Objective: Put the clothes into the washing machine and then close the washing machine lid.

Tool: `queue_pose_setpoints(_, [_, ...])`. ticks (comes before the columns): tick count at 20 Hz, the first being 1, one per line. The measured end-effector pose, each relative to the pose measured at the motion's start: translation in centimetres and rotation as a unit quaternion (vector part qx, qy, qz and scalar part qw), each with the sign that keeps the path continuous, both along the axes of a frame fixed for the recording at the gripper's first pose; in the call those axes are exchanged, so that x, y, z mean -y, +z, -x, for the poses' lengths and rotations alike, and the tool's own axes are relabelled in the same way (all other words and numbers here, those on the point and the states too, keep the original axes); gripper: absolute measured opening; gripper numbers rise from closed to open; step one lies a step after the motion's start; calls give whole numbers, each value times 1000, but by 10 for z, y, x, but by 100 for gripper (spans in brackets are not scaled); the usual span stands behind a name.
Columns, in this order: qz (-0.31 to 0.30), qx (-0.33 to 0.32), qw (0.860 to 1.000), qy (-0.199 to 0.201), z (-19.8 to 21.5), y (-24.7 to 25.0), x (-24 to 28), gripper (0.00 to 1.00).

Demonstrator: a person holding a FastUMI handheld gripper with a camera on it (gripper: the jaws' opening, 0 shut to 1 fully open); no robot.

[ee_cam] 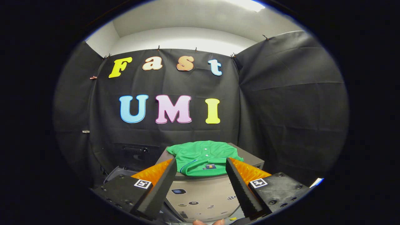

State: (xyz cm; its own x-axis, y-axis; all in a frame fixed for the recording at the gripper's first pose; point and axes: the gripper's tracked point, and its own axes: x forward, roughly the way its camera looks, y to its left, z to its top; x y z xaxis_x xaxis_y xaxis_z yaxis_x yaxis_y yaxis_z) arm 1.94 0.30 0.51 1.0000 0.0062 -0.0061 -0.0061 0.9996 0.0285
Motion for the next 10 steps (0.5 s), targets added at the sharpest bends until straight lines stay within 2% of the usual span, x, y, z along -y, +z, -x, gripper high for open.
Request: queue_pose_setpoints(10, [25,-24,999,18,-47,2,-15,98])
